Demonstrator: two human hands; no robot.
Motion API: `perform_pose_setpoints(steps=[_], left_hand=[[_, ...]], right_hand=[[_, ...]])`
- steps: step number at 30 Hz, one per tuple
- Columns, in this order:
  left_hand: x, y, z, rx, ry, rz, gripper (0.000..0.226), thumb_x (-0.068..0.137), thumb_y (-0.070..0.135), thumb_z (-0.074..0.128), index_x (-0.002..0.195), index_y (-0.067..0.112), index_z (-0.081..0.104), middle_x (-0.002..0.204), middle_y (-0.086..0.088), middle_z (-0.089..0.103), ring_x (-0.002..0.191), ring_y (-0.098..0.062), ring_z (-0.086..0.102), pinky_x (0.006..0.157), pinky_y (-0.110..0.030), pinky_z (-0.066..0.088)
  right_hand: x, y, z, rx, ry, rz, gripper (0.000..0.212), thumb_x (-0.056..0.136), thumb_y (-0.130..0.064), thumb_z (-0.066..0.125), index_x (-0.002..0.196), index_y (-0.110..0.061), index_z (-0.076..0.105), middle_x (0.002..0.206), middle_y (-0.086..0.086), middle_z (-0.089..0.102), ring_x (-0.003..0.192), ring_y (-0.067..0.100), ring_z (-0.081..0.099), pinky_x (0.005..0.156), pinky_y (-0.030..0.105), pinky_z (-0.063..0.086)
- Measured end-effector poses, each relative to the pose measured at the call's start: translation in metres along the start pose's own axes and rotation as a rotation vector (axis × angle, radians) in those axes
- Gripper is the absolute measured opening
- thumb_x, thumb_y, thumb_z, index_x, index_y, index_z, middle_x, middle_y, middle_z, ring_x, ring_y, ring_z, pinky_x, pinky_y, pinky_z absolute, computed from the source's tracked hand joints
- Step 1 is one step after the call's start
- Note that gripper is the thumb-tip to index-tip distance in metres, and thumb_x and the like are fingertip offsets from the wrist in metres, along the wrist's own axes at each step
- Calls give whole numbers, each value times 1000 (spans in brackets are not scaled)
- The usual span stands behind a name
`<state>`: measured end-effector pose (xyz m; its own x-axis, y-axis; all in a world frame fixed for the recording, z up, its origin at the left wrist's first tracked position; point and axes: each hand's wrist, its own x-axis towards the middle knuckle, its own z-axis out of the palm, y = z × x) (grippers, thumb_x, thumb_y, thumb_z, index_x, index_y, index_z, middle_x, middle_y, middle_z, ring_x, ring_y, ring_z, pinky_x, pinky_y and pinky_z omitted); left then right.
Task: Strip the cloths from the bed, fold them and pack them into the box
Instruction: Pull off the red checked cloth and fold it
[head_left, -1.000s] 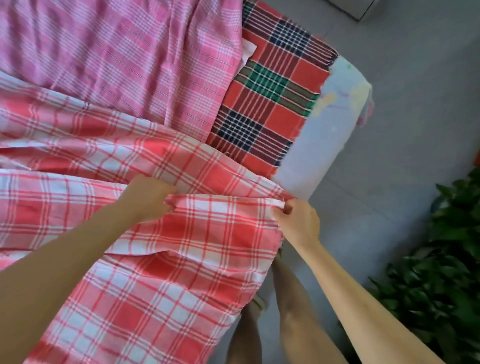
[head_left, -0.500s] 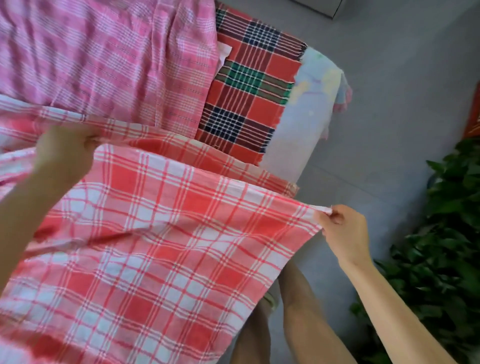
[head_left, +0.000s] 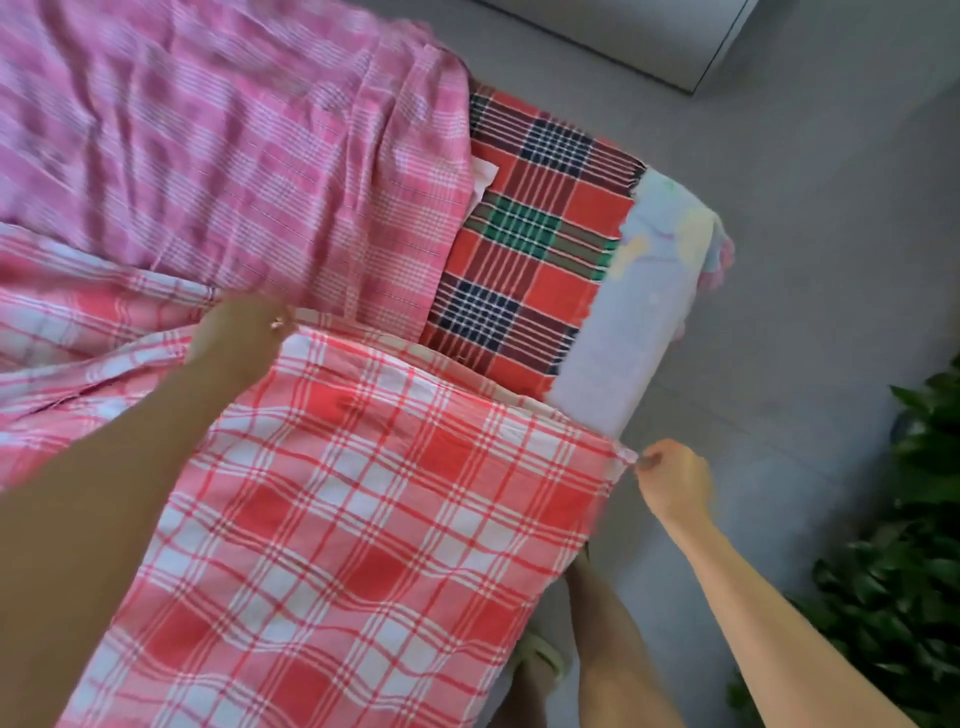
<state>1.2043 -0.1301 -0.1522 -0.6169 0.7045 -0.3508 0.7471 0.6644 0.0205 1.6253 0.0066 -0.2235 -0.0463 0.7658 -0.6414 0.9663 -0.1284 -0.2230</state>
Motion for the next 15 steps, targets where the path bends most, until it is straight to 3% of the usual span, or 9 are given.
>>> perform_pose_setpoints(steps=[2,4,7,10,13,15], left_hand=[[0,-3,5,10,-35,17,25,90,22,61,108,7,67,116,-20,62,110,-38,55,91,-44,43],[2,-17,2,39,-68,-15,29,91,25,59,117,12,64,125,-14,59,116,-35,53,94,-42,41],[3,-41,-4,170,-154,-91,29,93,32,54,118,20,61,123,-10,61,114,-32,56,93,-39,46],[2,-62,-9,340,-191,-52,24,95,31,47,112,22,61,114,-5,64,106,-27,61,86,-36,50],[-2,-98,-13,407,-225,-91,31,92,19,47,120,26,58,116,-2,65,109,-23,61,88,-33,47],[-3,-124,-16,405,-239,-147,32,91,24,50,122,31,56,117,0,65,109,-21,61,89,-31,46]], right_hand=[[-7,-19,-15,-217,131,-111,17,85,-6,56,101,-7,63,98,19,65,93,40,60,70,38,46],[-19,-65,-23,-232,242,-367,14,83,-5,61,97,-4,63,90,17,64,84,39,61,64,38,46],[-34,-152,-16,-169,72,-698,9,85,-9,64,93,-6,67,82,10,69,79,32,65,63,33,45],[-46,-239,13,-227,-168,-937,16,92,-21,57,103,-10,64,95,5,69,91,24,64,71,30,45],[-66,-319,49,-314,-211,-1129,18,93,-16,52,105,-11,63,104,6,66,100,27,61,77,32,46],[-79,-359,67,-368,-230,-1208,20,93,-13,49,108,-12,62,108,5,65,104,26,60,79,32,46]])
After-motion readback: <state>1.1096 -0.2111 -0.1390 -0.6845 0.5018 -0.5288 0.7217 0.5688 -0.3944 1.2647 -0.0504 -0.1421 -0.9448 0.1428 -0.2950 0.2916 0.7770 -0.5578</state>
